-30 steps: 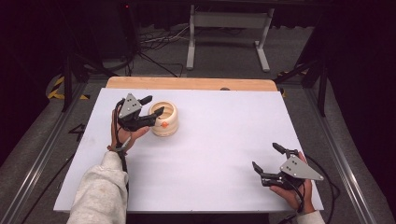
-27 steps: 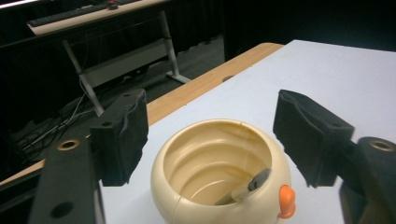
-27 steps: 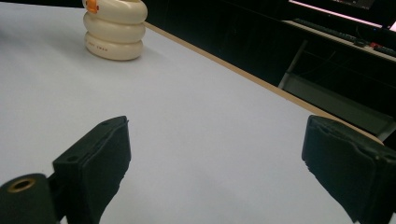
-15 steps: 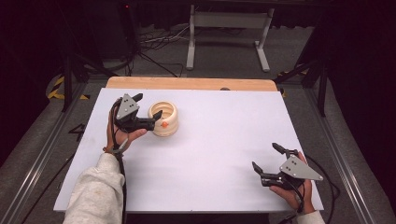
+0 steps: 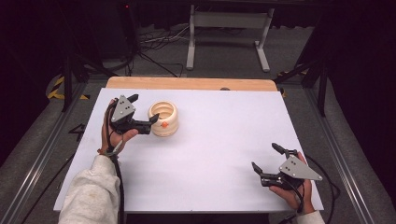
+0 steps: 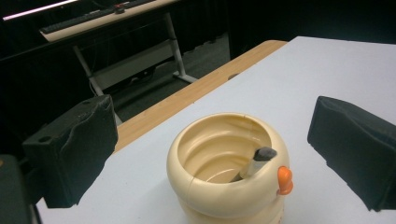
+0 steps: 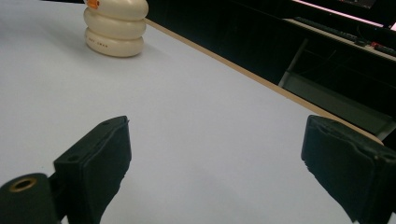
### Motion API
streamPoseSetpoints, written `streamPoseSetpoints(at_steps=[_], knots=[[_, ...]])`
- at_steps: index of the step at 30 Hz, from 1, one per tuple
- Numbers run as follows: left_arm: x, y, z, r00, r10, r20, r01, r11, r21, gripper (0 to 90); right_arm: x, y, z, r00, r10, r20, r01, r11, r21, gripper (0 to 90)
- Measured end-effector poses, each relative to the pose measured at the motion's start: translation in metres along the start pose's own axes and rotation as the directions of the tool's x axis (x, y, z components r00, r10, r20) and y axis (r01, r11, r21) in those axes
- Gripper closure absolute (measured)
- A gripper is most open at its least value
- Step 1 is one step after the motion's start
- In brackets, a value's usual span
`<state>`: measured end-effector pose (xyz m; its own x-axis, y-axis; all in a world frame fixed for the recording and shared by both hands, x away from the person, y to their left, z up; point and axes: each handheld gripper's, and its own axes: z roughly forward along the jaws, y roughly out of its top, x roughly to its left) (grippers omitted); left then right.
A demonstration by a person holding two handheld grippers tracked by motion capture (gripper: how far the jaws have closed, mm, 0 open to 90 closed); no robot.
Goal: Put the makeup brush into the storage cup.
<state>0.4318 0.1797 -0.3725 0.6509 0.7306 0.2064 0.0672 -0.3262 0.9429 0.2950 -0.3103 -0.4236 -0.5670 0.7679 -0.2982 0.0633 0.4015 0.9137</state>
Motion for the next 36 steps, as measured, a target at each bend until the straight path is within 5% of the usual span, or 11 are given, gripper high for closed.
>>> streamPoseSetpoints(at_steps=[6,20,36], knots=[[-0.004,0.0,-0.006,0.9996,0.029,-0.006,-0.029,0.9995,-0.008,2.7,0.0,0.0,0.0,1.0,0.0,0.001,0.0,1.0,-0.003,8.9],[-0.011,-0.001,-0.023,0.9988,-0.013,0.047,0.015,0.9986,-0.051,1.5,0.001,0.0,0.0,1.0,-0.004,-0.001,0.004,1.0,0.002,8.9],[-0.028,-0.006,-0.04,0.9964,0.027,0.081,-0.024,0.9988,-0.043,2.1,0.002,0.0,0.001,1.0,-0.003,-0.005,0.003,1.0,0.007,9.0]])
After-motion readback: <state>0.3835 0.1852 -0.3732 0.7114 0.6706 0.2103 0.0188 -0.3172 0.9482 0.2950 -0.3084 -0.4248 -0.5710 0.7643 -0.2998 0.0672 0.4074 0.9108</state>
